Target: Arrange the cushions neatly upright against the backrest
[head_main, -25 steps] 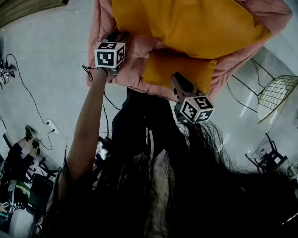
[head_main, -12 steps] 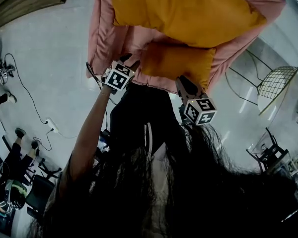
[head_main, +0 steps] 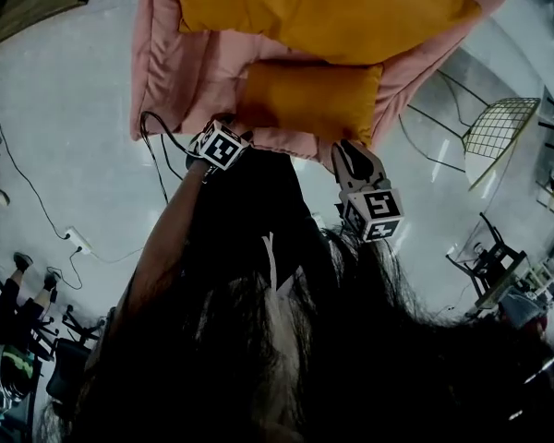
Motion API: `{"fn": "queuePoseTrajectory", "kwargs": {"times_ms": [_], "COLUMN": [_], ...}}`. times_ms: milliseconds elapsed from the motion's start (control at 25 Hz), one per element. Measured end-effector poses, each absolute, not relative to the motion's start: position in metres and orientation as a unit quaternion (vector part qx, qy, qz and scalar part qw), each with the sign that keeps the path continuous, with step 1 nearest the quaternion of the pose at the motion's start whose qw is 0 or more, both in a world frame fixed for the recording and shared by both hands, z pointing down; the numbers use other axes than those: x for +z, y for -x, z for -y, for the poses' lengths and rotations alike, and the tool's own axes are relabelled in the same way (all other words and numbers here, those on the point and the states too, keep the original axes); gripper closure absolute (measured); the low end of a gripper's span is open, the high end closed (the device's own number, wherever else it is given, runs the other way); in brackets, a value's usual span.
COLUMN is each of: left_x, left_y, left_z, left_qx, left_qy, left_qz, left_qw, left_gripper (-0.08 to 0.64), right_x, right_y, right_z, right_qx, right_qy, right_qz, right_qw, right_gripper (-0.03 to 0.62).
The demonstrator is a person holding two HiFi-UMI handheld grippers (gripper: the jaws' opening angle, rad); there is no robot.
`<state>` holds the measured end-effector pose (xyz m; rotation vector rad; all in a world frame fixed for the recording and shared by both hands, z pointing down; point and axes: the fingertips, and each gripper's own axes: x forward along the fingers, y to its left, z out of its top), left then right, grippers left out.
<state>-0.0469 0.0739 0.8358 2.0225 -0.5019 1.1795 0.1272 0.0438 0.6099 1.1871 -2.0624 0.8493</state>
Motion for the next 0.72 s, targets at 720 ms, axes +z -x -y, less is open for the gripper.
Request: {"fn": "queuePoseTrajectory", "kwargs": {"times_ms": [720], "left_x": [0.875], "left_y": [0.043], "left_z": [-0.073], "left_qx": [0.487], "left_qy": [-0.774], "left_qz": [0.206], "left_qw": [0.35], "left_gripper": [0.361], "right_x": [0.652], "right_y": [-0.199], "right_z": [-0.044], "right_qx": [0.21], "right_qy": [-0.495], "right_qz": [0.705], "right_qw": [0.462], "right_gripper": [0.383]}}
